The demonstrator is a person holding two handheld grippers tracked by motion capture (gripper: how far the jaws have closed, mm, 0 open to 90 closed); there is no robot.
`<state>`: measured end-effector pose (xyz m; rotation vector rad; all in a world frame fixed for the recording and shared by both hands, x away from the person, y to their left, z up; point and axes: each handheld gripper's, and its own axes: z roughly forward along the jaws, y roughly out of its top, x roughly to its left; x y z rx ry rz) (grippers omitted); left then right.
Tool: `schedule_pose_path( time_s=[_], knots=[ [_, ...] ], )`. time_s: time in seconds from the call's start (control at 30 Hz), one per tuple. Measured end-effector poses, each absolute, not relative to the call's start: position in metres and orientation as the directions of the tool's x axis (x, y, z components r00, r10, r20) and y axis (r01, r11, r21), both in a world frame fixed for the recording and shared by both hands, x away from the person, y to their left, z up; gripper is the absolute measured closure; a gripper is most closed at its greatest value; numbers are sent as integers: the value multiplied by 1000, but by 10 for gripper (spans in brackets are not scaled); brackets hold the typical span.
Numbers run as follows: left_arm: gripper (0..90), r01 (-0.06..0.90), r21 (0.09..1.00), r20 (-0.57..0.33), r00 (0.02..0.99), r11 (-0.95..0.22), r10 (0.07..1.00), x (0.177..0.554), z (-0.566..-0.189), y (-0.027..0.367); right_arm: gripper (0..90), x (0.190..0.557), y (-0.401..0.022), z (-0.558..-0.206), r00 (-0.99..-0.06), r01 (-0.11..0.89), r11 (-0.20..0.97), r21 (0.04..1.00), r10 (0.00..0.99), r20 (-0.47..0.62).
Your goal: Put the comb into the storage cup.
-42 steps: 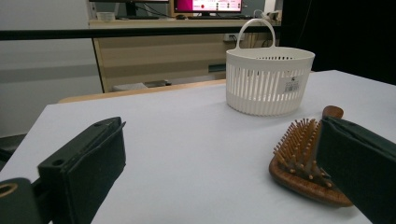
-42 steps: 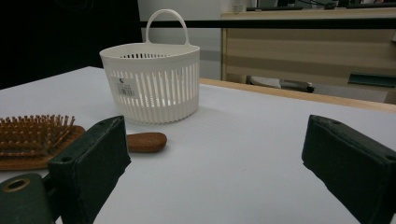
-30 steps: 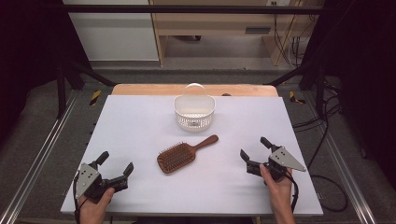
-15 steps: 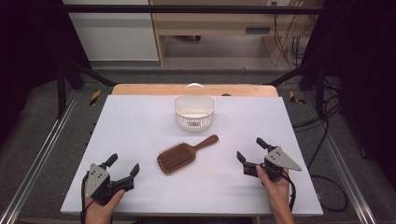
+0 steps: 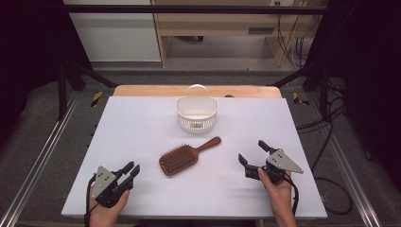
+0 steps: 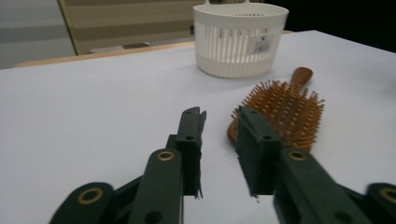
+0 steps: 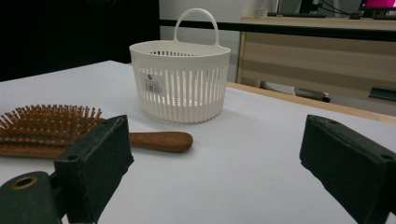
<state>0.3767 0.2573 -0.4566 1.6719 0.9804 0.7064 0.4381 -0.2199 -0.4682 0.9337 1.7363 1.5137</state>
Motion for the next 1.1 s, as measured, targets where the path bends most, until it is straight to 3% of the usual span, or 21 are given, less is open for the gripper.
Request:
schedule_pose_path(
  time_s=[0.1,0.2,0.57,1.1],
  knots=[
    [854,276,947,-15,547,-163,837,377,-455,249,99,438,-220,-468,-542,104,83,991,840,-14],
    [896,292,938,-17,572,-184,820,380,-453,242,100,439,-219,-469,-544,108,85,991,839,-13],
    [898,403,852,32,596,-333,803,402,-458,217,100,438,-218,-469,-549,108,90,990,836,-16],
    [899,455,814,23,597,-362,802,415,-462,214,104,439,-216,-469,-549,109,94,990,836,-19]
  ],
)
